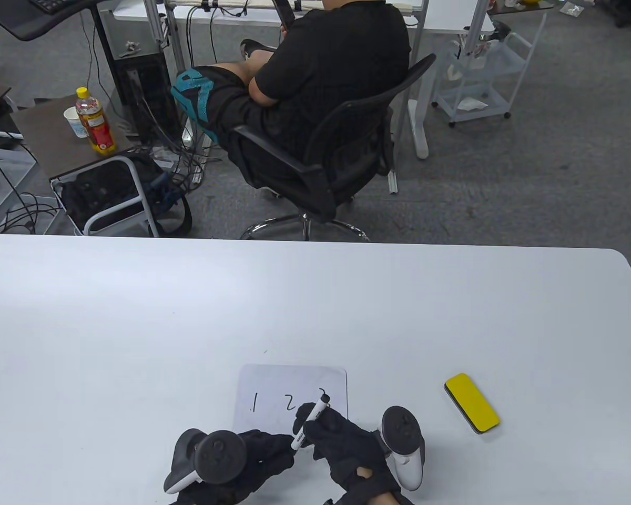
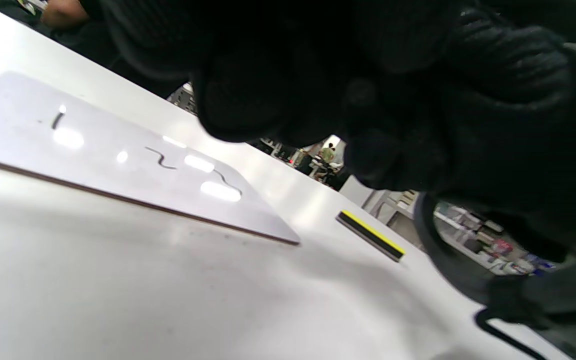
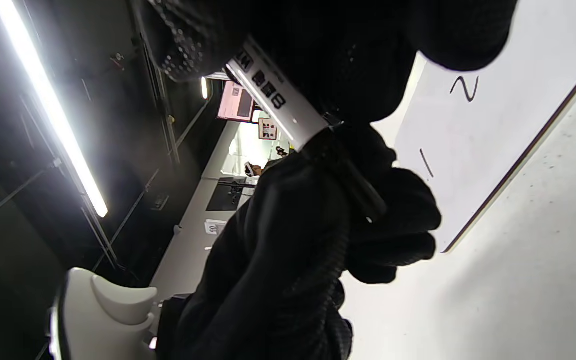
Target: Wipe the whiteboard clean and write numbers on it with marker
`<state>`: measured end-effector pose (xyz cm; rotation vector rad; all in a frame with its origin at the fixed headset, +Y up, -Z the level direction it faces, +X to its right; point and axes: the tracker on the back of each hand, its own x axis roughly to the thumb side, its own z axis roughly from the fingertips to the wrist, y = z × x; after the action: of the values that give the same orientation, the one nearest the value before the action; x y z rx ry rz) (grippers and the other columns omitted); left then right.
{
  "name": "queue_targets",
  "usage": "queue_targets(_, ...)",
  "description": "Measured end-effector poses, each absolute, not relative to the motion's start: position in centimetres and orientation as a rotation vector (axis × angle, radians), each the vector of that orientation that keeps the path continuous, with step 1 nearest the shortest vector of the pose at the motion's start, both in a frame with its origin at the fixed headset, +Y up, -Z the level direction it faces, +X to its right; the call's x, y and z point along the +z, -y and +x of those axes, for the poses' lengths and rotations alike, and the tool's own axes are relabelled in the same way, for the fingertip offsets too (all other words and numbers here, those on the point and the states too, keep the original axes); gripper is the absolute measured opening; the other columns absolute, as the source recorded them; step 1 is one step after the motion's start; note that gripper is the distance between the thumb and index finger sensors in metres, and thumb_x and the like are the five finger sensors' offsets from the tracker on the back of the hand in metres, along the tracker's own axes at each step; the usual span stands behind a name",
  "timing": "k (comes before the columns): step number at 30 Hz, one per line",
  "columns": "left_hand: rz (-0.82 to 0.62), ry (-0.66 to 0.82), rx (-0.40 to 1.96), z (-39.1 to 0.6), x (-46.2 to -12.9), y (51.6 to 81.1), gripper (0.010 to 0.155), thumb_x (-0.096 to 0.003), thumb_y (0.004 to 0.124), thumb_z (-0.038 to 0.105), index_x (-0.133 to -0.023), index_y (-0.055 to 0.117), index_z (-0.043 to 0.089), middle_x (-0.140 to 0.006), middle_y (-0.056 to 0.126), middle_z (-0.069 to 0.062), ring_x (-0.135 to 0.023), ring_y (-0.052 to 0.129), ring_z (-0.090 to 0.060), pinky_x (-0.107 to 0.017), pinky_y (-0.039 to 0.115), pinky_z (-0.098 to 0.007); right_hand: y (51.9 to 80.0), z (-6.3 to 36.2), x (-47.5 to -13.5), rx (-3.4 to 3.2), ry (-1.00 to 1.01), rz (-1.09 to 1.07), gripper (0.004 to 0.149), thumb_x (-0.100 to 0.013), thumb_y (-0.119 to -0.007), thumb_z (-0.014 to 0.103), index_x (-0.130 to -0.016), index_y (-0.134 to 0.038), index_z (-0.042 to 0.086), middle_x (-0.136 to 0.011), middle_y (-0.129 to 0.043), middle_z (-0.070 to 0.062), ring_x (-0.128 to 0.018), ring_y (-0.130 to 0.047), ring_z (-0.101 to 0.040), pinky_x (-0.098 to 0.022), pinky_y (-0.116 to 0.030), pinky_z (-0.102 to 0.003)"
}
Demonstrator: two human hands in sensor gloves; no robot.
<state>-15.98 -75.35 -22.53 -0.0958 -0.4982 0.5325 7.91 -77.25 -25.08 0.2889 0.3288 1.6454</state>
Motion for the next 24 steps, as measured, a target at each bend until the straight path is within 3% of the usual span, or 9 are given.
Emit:
queue_targets(2,-0.097,0.474,0.5,-16.4,-22.7,75.3,0.063,-0.0547,0.066,0.063,-0.103,0.079,0.025,-0.089,0.098,0.001,-0.077,0.1,-0.018,-0.062,0.086,-0.037,76.9,8.2,-25.6,1.72,-0.267,0.257,0.051,-0.054,-0.078,0.034,-0.098,-0.072,0.008,-0.085,-0.091,-0.018,-0.069,-0.094,-0.034,-0.048,-0.076,-0.053)
queue_targets(5,-0.093,0.431,0.543,-17.4,-23.2,75.2,0.068,-0.0557,0.064,0.064,-0.112,0.067,0.026,-0.106,0.084,-0.004,-0.091,0.089,-0.026,-0.07,0.078,-0.044,75.8,9.3,-27.3,1.881,-0.179,0.237,0.054,-0.056,-0.074,0.03,-0.101,-0.068,0.0,-0.083,-0.09,-0.021,-0.066,-0.091,-0.036,-0.047,-0.075,-0.052)
queue_targets(8,-0.084,0.388,0.599,-18.5,-23.7,75.0,0.067,-0.0564,0.063,0.064,-0.113,0.065,0.027,-0.108,0.08,-0.005,-0.093,0.086,-0.027,-0.071,0.076,-0.045,74.9,10.8,-29.8,2.181,-0.107,0.188,0.055,-0.057,-0.073,0.03,-0.103,-0.065,0.001,-0.083,-0.089,-0.021,-0.066,-0.089,-0.036,-0.048,-0.074,-0.052)
queue_targets(13,-0.068,0.36,0.595,-19.3,-24.2,74.9,0.066,-0.0568,0.063,0.064,-0.112,0.065,0.028,-0.109,0.079,-0.005,-0.094,0.085,-0.027,-0.071,0.076,-0.045,74.8,11.8,-33.9,2.578,0.013,0.032,0.052,-0.054,-0.08,0.034,-0.098,-0.076,0.006,-0.079,-0.093,-0.02,-0.062,-0.092,-0.035,-0.047,-0.075,-0.053)
queue_targets(24,-0.134,0.324,0.534,-20.0,-24.8,75.5,0.067,-0.0572,0.062,0.064,-0.114,0.063,0.03,-0.113,0.074,-0.006,-0.098,0.08,-0.029,-0.074,0.072,-0.048,78.0,9.6,-40.8,3.198,-0.079,-0.09,0.05,-0.053,-0.081,0.033,-0.098,-0.076,0.014,-0.088,-0.09,-0.017,-0.075,-0.087,-0.037,-0.053,-0.07,-0.055)
